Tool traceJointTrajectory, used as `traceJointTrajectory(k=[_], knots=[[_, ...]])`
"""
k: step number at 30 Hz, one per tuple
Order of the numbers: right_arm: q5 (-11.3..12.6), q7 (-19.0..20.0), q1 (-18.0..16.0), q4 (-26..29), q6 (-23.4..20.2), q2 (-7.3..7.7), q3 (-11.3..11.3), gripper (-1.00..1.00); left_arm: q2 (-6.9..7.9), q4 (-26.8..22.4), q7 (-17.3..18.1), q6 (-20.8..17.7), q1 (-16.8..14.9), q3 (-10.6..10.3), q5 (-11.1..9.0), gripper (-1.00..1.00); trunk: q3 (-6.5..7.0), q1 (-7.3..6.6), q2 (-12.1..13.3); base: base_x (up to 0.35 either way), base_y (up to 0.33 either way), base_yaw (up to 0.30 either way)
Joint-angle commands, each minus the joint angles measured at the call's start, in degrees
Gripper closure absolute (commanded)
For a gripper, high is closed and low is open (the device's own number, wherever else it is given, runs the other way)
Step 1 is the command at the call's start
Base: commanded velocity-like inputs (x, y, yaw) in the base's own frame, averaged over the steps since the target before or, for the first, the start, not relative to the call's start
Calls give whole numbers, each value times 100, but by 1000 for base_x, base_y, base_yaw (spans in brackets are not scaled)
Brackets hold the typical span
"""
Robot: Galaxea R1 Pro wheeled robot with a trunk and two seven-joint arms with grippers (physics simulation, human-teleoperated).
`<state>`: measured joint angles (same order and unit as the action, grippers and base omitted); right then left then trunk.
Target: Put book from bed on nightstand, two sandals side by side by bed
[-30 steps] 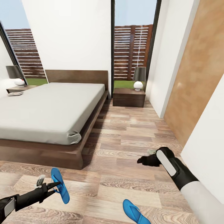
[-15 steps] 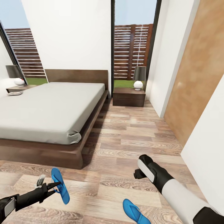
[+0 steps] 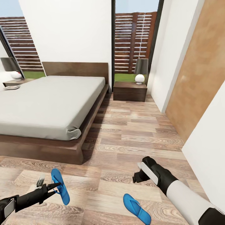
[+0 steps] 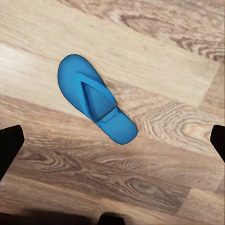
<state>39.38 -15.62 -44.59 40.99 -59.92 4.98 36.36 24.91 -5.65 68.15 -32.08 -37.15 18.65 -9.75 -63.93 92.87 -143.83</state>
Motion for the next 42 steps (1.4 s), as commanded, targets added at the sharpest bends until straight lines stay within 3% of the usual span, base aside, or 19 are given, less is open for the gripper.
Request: traceJointTrajectory(k=[1, 5, 10, 31, 36, 39, 42], knots=[[60, 57, -6, 4, -8, 36, 42, -100, 3, 2, 10, -61, -3, -28, -62, 100, -28, 1, -4, 0, 0, 0], [-103, 435, -6, -61, 21, 122, 239, -100, 4, 2, 11, -60, -3, -28, -62, 100, -117, 11, -9, 0, 0, 0], [-291, 552, -6, -153, 40, 153, 351, -100, 5, 2, 14, -54, -3, -28, -62, 100, -227, 24, -16, 0, 0, 0], [-388, 569, -6, -105, 317, 304, 456, -100, 8, -1, 14, -36, -3, -28, -62, 100, -693, 78, -44, 0, 0, 0], [-599, 701, -6, -60, 315, 385, 714, -100, 9, -4, 14, -35, -3, -28, -62, 100, -803, 91, -51, 0, 0, 0], [-820, 981, -6, 33, 315, 441, 818, -100, 6, -5, 14, -35, -3, -28, -62, 100, -870, 99, -55, 0, 0, 0], [-1215, 1438, -8, 175, 314, 513, 866, -100, 16, -6, 14, -35, -3, -28, -62, 100, -936, 107, -59, 0, 0, 0]])
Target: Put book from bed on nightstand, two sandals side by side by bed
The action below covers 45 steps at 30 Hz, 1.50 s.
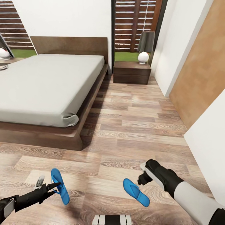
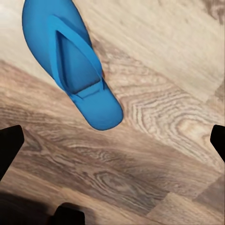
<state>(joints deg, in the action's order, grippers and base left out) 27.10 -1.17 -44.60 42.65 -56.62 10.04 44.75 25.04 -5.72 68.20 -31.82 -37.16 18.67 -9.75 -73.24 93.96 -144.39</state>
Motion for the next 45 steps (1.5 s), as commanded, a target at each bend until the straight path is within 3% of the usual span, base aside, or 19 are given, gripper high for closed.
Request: traceJointTrajectory(k=[1, 5, 6, 11, 12, 16, 19, 29, 34, 38, 45], knots=[[-118, 130, -8, 35, -15, 26, 32, -100, 6, 1, 9, -61, -2, -31, -62, 100, -27, 1, -4, 0, 0, 0], [-729, 794, -29, 100, -15, 90, 49, -100, 17, 1, 7, -61, -2, -34, -57, 100, -116, 12, -9, 0, 0, 0], [-1074, 1177, -62, 117, -12, 107, 51, -100, 21, 1, 5, -61, -2, -32, -55, 100, -138, 14, -10, 0, 0, 0], [-1990, 2073, -234, 133, 16, 129, 37, -100, 25, 1, 2, -61, -2, -31, -54, 100, -249, 27, -17, 0, 0, 0], [-2306, 2372, -333, 135, 35, 132, 24, -100, 29, 1, 1, -61, -2, -30, -53, 100, -271, 30, -18, 0, 0, 0], [-2854, 2889, -530, 140, 64, 132, 7, -100, 42, 1, 1, -61, -2, -30, -53, 100, -360, 40, -24, 0, 0, 0], [-3071, 3046, -634, 148, 74, 123, 2, -100, 49, 1, 4, -60, -2, -30, -53, 100, -426, 48, -28, 0, 0, 0], [-3224, 3137, -944, 180, 82, -5, -3, -100, 85, -13, 130, -38, -2, -31, -60, 100, -648, 73, -41, 0, 0, 0], [-3228, 3125, -996, 188, 74, -41, -176, -100, 113, -179, 1032, -26, -2, -130, 55, 100, -758, 86, -48, 0, 0, 0], [-3233, 3117, -1004, 190, 66, -91, -287, -100, 148, -228, 1839, 197, -2, -190, 429, 100, -847, 97, -53, 0, 0, 0], [-3230, 3115, -1006, 186, 64, -117, -313, -100, 204, -231, 2095, 414, -2, -203, 546, 100, -1002, 115, -62, 0, 0, 0]])
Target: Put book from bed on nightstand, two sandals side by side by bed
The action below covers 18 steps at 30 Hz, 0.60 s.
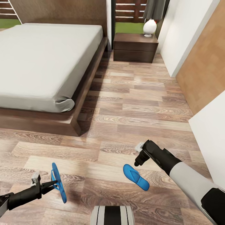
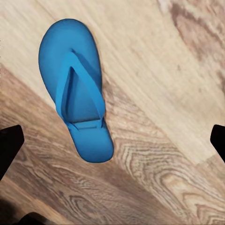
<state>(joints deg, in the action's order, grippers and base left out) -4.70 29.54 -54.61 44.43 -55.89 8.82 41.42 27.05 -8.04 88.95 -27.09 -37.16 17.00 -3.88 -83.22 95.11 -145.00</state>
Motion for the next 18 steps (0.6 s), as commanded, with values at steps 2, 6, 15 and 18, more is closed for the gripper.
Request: traceJointTrajectory(k=[2, 6, 15, 18], knots=[[-52, 41, -5, 10, -10, 1, 17, -100, 26, 2, 40, -42, -1, -38, -33, 100, -49, 4, -5, 0, 0, 0], [-50, 21, -5, 11, -10, -2, 16, -100, 45, 9, 54, -30, -1, -39, -28, 100, -138, 14, -10, 0, 0, 0], [-51, 16, -5, 13, -17, -3, 9, -100, 67, 17, 61, -25, -1, -39, -25, 100, -337, 37, -22, 0, 0, 0], [-50, 12, -10, 13, -14, -3, 6, -100, 80, 20, 61, -25, -1, -39, -25, 100, -403, 45, -26, 0, 0, 0]])
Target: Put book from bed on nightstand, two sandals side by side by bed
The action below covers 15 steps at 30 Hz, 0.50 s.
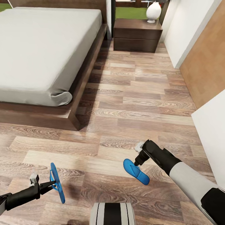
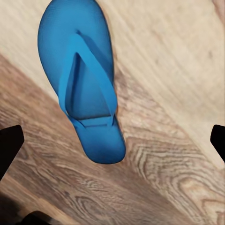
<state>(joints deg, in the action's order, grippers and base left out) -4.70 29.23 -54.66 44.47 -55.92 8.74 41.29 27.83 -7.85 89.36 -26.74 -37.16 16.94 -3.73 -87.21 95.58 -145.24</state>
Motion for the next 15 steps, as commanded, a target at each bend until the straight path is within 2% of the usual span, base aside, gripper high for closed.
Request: traceJointTrajectory(k=[1, 10, 15], knots=[[-50, 35, -7, 9, -11, 5, 16, -100, 6, 1, 20, -60, -2, -33, -40, 100, -27, 1, -3, 0, 0, 0], [-49, -96, -139, 90, -16, -27, 8, -100, 13, 2, 20, -60, -2, -33, -40, 100, -226, 25, -15, 0, 0, 0], [-51, -113, -210, 102, -22, -104, 7, -100, 16, 2, 21, -55, -2, -33, -40, 100, -226, 25, -15, 0, 0, 0]])
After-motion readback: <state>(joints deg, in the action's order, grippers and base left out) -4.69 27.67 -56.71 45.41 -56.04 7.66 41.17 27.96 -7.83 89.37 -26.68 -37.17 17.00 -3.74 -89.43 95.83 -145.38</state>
